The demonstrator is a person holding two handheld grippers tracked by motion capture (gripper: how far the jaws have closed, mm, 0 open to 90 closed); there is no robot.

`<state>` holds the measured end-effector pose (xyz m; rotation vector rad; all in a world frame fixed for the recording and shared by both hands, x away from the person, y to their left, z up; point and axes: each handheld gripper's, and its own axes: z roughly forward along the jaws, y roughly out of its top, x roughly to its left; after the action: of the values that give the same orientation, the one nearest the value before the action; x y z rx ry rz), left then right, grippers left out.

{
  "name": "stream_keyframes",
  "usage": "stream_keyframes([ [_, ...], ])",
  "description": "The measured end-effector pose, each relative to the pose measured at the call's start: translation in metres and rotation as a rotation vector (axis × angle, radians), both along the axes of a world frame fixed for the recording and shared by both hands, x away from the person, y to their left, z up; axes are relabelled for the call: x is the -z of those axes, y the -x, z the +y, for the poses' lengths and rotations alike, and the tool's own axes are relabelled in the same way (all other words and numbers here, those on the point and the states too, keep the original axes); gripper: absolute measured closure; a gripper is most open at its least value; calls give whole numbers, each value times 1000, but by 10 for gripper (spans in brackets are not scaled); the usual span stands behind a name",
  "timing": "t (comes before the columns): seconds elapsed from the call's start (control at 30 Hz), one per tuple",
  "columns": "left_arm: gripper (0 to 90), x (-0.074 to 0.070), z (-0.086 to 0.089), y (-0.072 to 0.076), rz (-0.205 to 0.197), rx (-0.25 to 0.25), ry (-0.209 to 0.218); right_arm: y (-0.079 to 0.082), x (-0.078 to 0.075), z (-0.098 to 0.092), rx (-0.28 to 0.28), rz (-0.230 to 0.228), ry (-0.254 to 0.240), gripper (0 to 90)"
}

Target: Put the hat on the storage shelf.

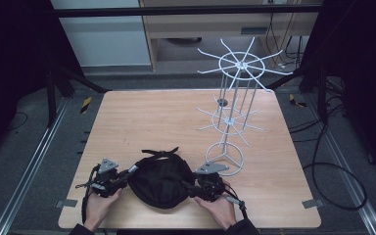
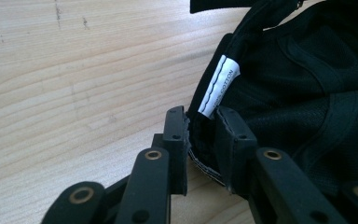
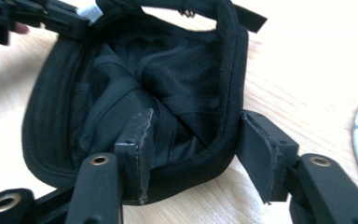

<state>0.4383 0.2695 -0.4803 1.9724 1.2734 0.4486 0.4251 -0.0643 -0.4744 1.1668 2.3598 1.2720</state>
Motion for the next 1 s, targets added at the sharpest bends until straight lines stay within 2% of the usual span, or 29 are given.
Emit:
stream_keyframes([
  [0.03, 745, 0, 0, 0, 0, 0, 0, 0, 0, 0, 0, 0, 0, 500],
  [0.07, 750, 0, -1, 0, 3, -2, -3, -1, 1, 1, 7, 10, 17, 577],
  [0.13, 754, 0, -1, 1, 3, -3, -1, -1, 2, 2, 16, 19, 26, 605],
  [0.17, 766, -1, -1, 1, 5, 0, -4, -2, 3, 1, 25, 17, 41, 735],
  [0.2, 769, -1, -1, 1, 5, 0, -4, -2, 3, 1, 25, 17, 41, 735],
  [0.3, 777, -1, -2, 2, 11, 4, 5, -4, 1, -1, 42, 22, 44, 816],
  [0.33, 783, -1, -3, 3, 11, 6, 5, -4, -1, -2, 47, 1, 49, 832],
  [0.4, 786, -1, -5, 4, 10, 12, 4, -4, -4, -2, 51, -14, 43, 836],
  [0.53, 797, -1, -13, 3, 7, 24, -4, 2, -21, -3, 36, -134, 6, 843],
  [0.57, 798, -1, -13, 3, 7, 24, -4, 2, -21, -3, 36, -134, 6, 843],
  [0.67, 803, 0, -19, 0, 0, 22, -2, 10, -32, 1, -9, -201, -30, 846],
  [0.8, 806, 0, -23, -2, -5, 21, 3, 14, -37, 5, -46, -230, -53, 848],
  [0.83, 808, 0, -24, -3, -5, 18, 6, 16, -38, 7, -75, -249, -67, 848],
  [0.97, 809, 2, -27, -9, -5, 10, 24, 20, -39, 11, -116, -266, -79, 848],
  [1.0, 809, 2, -27, -11, -7, 12, 24, 22, -38, 15, -145, -275, -85, 849],
])
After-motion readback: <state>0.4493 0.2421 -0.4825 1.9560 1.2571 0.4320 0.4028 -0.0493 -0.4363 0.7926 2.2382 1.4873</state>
